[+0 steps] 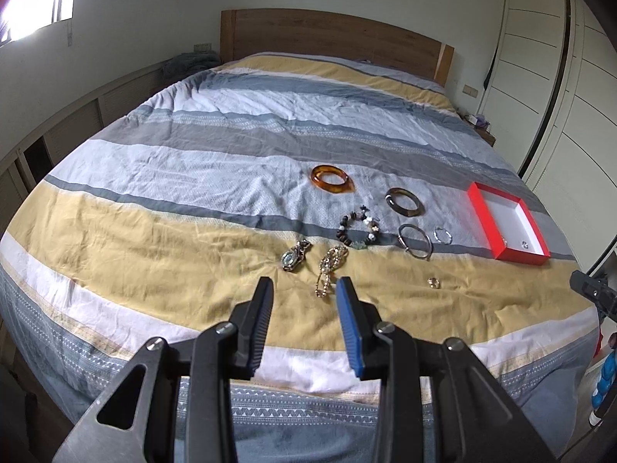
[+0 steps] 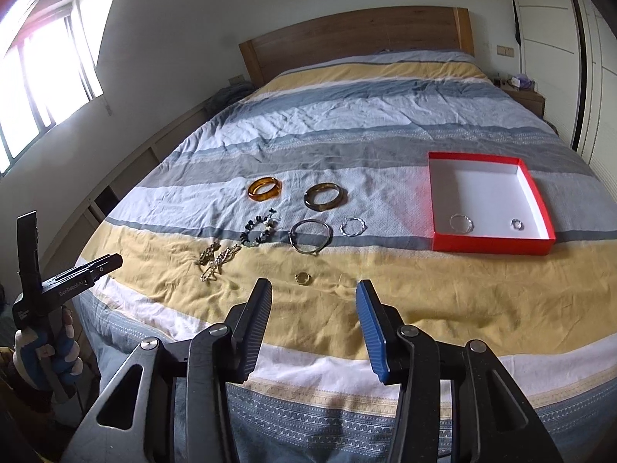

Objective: Organize jewelry
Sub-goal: 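Grasp the silver chain necklace with the left tool while the right tool grasps the silver cuff bangle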

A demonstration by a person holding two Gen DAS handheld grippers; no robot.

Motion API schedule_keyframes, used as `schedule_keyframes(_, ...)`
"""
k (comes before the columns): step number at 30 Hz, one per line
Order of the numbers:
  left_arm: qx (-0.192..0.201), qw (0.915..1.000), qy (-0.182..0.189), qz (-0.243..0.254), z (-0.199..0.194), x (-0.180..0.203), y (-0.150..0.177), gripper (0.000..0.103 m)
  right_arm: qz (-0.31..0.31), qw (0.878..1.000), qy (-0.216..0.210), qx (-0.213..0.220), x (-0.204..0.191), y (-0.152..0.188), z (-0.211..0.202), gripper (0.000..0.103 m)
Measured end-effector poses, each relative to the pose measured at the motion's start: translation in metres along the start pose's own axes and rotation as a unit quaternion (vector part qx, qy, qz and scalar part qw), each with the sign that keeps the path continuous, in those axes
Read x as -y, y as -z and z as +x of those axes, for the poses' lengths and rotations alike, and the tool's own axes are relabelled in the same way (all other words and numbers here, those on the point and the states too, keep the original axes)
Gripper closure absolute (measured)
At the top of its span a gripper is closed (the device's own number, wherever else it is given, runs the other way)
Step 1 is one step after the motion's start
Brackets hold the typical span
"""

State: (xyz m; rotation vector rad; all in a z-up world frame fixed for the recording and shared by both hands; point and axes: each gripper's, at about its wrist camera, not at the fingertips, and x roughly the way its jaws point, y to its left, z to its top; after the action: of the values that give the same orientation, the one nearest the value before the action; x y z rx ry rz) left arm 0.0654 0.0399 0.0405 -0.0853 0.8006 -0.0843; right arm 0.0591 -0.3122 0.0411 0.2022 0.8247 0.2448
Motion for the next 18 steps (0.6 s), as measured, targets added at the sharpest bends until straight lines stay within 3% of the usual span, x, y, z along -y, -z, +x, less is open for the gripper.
schedule_keyframes(11,-0.051,0.9972,0.041,0.035,0.082,0.025,-0.007,0.071,0.006,0.999,-0.026,-0.046,0.007,-0.008,0.076,0.061)
schedule_keyframes(18,-0.087,0.9941,0.047,0.045,0.138,0.029,-0.011,0.071,-0.001,0.996,-0.04,-0.075,0.012,-0.02,0.122,0.061)
